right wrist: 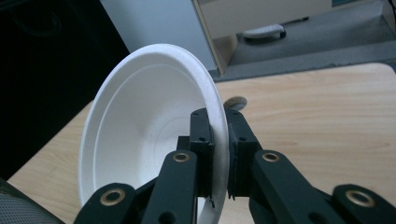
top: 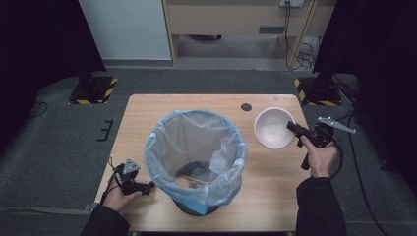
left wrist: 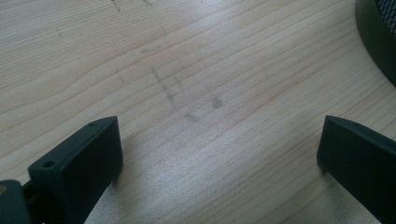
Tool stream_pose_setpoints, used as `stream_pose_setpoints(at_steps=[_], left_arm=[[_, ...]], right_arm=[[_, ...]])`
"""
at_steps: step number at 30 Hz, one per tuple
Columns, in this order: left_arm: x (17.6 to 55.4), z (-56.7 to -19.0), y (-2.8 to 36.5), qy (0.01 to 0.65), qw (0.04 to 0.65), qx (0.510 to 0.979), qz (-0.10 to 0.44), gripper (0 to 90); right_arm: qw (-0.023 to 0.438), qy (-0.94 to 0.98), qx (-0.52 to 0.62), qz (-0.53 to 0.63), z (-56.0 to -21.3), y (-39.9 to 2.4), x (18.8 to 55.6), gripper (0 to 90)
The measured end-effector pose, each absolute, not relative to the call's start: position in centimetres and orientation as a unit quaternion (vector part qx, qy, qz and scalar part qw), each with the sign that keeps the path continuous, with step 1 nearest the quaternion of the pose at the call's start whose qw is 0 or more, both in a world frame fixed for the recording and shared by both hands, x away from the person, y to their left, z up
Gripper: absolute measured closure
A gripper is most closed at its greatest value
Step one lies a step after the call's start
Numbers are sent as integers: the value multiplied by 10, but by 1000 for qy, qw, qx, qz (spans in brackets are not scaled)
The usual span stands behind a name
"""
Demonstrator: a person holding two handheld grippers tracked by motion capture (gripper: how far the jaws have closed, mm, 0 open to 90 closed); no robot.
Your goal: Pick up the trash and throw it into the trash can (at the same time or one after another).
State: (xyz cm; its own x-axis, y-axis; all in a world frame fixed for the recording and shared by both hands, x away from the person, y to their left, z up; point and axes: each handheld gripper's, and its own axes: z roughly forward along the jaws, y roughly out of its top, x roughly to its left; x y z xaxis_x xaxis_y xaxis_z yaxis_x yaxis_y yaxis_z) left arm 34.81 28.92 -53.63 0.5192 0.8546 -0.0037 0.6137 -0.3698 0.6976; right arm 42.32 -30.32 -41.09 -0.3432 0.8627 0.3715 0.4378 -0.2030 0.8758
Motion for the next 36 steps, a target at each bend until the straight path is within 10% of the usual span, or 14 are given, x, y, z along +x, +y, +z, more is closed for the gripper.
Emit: stream_pose_setpoints(at_steps=[36], left_arm=[[348, -536, 289, 455, 329, 807, 183, 0]], right_arm=[[223, 558, 446, 663, -336, -290, 388, 838]])
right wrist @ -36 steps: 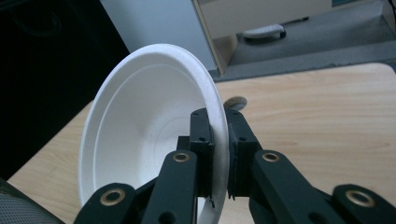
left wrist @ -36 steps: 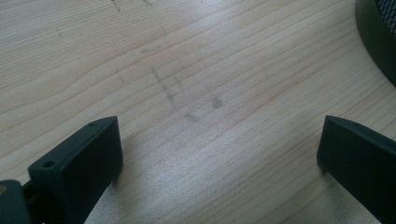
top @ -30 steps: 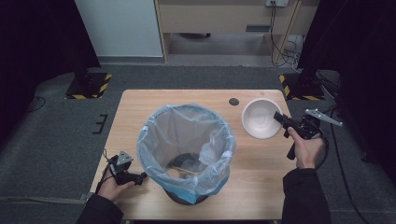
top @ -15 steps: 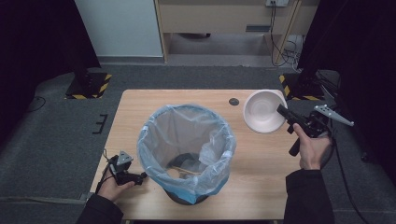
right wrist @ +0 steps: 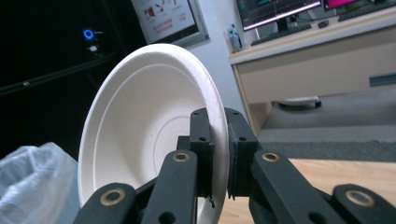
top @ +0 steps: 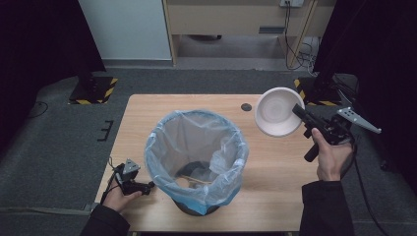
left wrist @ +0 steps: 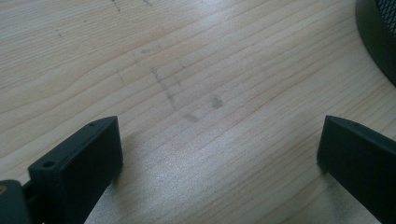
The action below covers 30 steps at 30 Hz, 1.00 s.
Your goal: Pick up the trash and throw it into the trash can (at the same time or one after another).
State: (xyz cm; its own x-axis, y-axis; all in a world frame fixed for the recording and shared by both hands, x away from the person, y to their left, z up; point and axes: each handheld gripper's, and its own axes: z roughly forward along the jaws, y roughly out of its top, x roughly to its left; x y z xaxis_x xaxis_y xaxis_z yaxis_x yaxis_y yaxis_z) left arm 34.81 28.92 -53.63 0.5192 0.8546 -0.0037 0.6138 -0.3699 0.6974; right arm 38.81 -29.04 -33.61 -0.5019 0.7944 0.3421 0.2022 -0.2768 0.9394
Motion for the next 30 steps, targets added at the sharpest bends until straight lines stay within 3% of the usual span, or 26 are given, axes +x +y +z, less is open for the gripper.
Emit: stream_pose_setpoints(at_steps=[30], left_arm=[[348, -536, 289, 455, 329, 807, 183, 0]], right_arm=[[225, 552, 349, 723, -284, -264, 348, 838]])
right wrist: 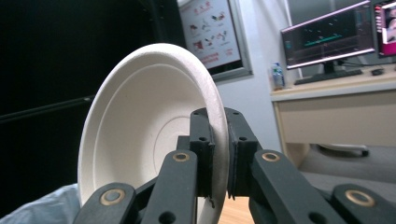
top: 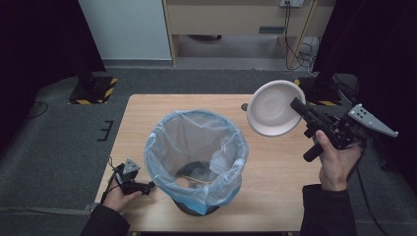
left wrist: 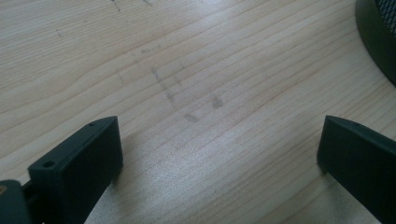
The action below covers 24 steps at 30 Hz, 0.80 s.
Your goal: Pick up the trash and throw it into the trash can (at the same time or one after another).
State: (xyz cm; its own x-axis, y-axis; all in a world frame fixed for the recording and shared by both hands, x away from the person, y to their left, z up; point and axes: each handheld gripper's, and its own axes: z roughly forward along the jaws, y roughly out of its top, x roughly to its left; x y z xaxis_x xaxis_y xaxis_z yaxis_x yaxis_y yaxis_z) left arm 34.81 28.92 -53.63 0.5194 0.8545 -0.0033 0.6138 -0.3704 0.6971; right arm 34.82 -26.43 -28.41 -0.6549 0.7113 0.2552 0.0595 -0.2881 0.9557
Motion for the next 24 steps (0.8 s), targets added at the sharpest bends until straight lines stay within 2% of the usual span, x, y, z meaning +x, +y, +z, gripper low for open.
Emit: stream_pose_setpoints(at_steps=[24], left_arm=[[348, -536, 289, 455, 329, 807, 183, 0]], right_arm=[[182, 591, 284, 733, -276, -211, 333, 838]])
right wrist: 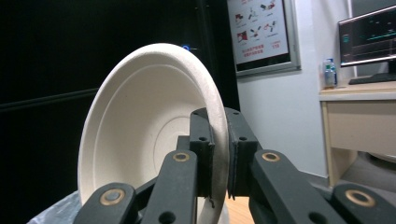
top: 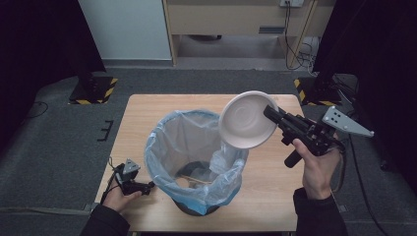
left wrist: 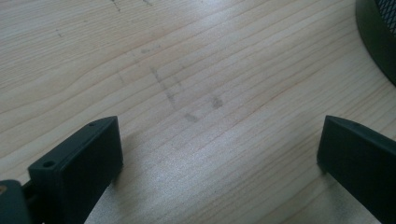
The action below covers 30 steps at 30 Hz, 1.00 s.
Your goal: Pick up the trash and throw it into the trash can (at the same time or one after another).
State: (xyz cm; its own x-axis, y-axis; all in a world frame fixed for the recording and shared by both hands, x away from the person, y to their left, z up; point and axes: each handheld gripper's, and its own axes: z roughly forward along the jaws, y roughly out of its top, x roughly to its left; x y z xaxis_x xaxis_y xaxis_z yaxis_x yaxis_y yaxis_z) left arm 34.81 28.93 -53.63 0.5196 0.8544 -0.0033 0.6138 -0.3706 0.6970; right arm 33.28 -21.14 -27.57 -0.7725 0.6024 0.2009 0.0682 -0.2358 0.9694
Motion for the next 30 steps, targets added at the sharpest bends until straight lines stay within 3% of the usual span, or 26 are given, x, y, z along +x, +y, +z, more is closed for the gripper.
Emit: stream_pose_setpoints(at_steps=[30], left_arm=[[348, -536, 289, 455, 329, 807, 183, 0]], right_arm=[[150, 639, 260, 708, -294, -154, 333, 837]])
